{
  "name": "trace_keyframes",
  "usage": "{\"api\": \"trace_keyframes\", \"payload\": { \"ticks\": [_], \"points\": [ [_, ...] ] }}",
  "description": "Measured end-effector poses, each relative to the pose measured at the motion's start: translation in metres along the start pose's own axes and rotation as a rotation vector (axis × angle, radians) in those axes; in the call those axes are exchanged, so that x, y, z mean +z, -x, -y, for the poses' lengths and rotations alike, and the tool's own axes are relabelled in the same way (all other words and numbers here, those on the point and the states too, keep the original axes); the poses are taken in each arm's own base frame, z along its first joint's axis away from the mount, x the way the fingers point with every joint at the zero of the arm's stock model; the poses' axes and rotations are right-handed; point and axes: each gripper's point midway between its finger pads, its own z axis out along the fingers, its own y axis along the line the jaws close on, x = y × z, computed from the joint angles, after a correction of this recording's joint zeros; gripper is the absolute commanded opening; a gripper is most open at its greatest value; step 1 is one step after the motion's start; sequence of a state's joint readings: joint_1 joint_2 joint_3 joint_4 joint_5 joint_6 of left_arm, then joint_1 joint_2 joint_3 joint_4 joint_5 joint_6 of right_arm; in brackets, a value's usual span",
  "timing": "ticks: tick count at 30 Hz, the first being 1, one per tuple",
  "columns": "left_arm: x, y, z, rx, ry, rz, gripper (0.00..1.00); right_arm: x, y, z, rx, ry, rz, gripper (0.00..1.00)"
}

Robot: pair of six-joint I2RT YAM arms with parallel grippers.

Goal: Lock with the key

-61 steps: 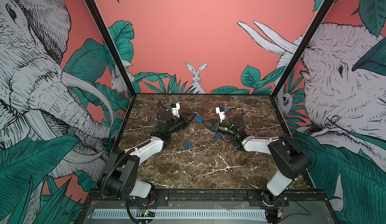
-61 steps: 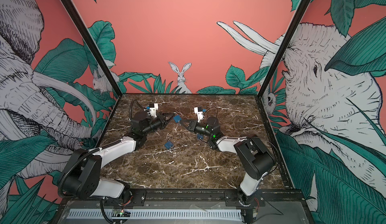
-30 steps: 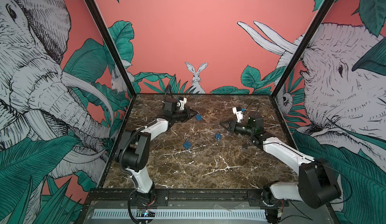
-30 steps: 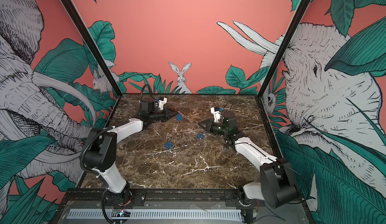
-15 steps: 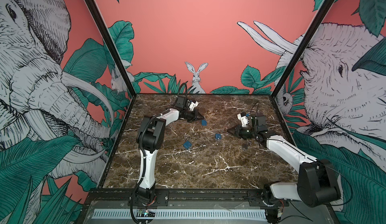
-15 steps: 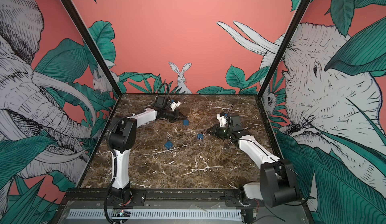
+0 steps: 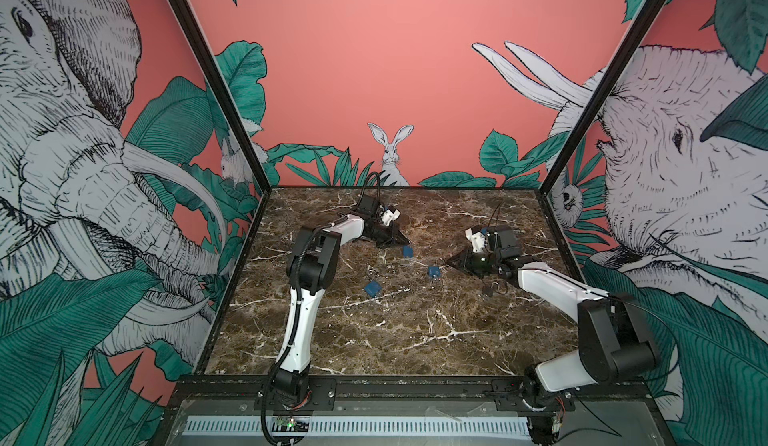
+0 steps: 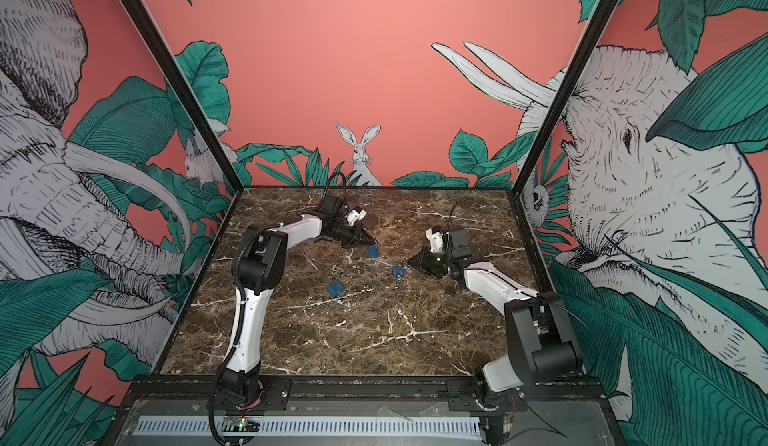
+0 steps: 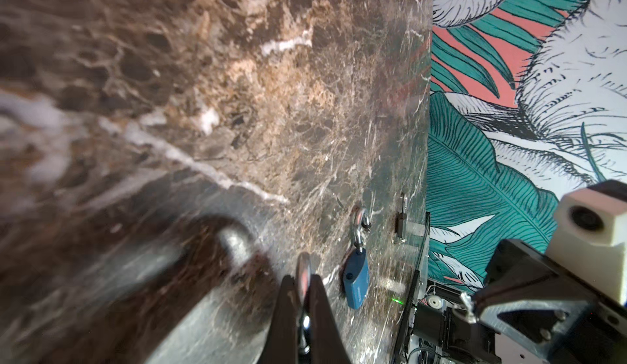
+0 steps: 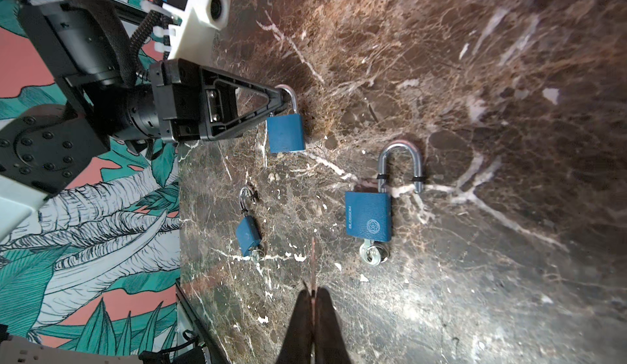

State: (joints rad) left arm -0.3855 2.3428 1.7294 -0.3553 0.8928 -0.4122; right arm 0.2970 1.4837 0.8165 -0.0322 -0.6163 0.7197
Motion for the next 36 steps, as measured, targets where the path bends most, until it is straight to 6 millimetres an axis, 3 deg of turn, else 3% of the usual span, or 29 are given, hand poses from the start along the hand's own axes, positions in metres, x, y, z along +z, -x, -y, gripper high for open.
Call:
{"api": "trace_keyframes", "payload": {
  "ticks": [13, 19, 22, 29, 36],
  "points": [
    [-0.001, -0.006, -0.012, -0.009, 0.044, -0.041, 0.02, 0.021, -0.003, -0.007, -0.003, -0.009, 0.015, 0.0],
    [-0.006, -0.001, -0.02, -0.008, 0.071, -0.033, 0.18, 0.029, -0.003, -0.007, -0.002, -0.03, 0.035, 0.0],
    [-0.008, 0.0, -0.029, -0.016, 0.08, -0.027, 0.25, 0.039, -0.006, -0.006, -0.002, -0.045, 0.042, 0.0],
    [-0.013, 0.006, -0.029, -0.008, 0.075, -0.013, 0.35, 0.076, -0.016, -0.004, 0.009, -0.079, 0.018, 0.0],
    [-0.023, 0.013, -0.034, -0.01, 0.095, 0.014, 0.37, 0.101, 0.003, -0.017, 0.002, -0.071, 0.043, 0.0]
  ]
}}
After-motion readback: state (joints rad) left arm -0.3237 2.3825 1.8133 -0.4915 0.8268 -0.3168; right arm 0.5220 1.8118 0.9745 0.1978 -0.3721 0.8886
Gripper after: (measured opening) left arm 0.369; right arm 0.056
